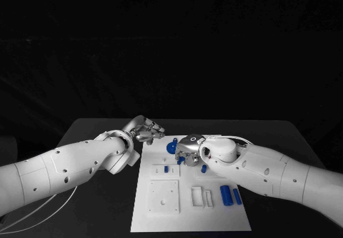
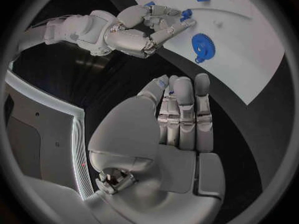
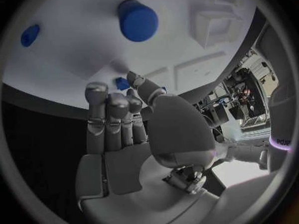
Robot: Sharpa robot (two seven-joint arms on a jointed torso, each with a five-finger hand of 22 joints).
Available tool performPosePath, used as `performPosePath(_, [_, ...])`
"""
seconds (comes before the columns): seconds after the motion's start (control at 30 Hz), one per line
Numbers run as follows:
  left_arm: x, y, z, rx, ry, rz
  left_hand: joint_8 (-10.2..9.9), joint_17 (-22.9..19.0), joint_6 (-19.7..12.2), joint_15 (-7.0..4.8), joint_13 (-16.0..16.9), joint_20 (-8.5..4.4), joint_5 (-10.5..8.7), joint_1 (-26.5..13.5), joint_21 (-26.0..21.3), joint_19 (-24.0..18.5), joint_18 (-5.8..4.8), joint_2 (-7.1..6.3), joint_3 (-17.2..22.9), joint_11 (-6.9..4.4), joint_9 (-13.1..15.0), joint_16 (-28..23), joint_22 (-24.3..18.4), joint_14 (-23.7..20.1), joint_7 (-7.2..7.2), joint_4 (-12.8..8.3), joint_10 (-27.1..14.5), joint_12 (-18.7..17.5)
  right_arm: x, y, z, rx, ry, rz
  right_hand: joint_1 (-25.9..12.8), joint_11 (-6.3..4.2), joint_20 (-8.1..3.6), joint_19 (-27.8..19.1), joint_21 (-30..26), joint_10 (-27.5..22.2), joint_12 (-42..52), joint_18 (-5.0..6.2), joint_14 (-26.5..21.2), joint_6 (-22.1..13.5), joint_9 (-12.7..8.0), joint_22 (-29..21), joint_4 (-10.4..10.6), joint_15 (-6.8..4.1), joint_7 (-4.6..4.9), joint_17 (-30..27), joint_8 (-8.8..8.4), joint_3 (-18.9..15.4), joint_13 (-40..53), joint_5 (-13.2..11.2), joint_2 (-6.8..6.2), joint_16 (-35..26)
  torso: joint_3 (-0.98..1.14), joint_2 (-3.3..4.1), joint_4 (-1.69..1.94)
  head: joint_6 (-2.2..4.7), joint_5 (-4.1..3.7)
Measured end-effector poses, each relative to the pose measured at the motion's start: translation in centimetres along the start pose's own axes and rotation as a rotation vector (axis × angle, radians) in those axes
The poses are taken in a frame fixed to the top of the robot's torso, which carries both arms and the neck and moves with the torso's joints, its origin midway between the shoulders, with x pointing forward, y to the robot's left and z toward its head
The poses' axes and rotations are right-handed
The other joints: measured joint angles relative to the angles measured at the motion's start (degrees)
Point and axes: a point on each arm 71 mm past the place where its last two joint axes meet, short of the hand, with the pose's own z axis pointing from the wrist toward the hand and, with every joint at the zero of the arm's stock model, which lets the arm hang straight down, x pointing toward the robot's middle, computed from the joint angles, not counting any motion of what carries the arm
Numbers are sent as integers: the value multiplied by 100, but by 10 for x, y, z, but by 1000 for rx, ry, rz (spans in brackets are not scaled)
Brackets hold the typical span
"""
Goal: Assemble the parts on the task board
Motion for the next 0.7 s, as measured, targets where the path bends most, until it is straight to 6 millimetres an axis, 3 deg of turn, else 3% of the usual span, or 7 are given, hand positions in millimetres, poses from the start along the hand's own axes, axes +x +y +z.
performPosePath(0.4, [-2, 0, 0, -3, -4, -1, 0, 11, -50, 0, 1, 21, 0, 0, -49, 21, 0, 0, 0, 7, 0, 0, 4, 0, 9, 0, -34, 0, 1, -4, -1, 9, 4, -24, 0, 0, -4, -5, 67, 0, 8, 2, 0, 12, 0, 0, 1, 0, 31, 29, 0, 81, 28, 0, 0, 22, 1, 2, -10, -16, -18])
performPosePath(0.53, [-3, 1, 0, -4, -5, -1, 0, 13, -69, 0, 1, 21, 0, 0, -49, 21, 0, 0, 0, 2, 0, 0, 4, 0, 11, 0, -41, 0, 0, -4, -1, 12, -1, -29, -40, 14, -4, -5, 99, 14, 98, 2, 0, 129, 0, 0, 11, 1, 148, 49, 0, 116, 87, -7, -34, 37, 0, 2, -8, -12, -36])
performPosePath(0.7, [-4, 1, 0, -7, -6, -1, 0, 18, -81, 0, 1, 21, 0, 0, -88, 21, 0, 0, -22, 21, 0, -23, 4, 0, 0, 22, -61, 0, -1, -5, -1, 21, -14, -32, -138, 90, 0, -1, 144, 57, 155, 5, 32, 479, 0, 0, 70, 32, 308, 76, 0, 181, 137, -262, 63, 56, 0, 2, -8, -14, -48])
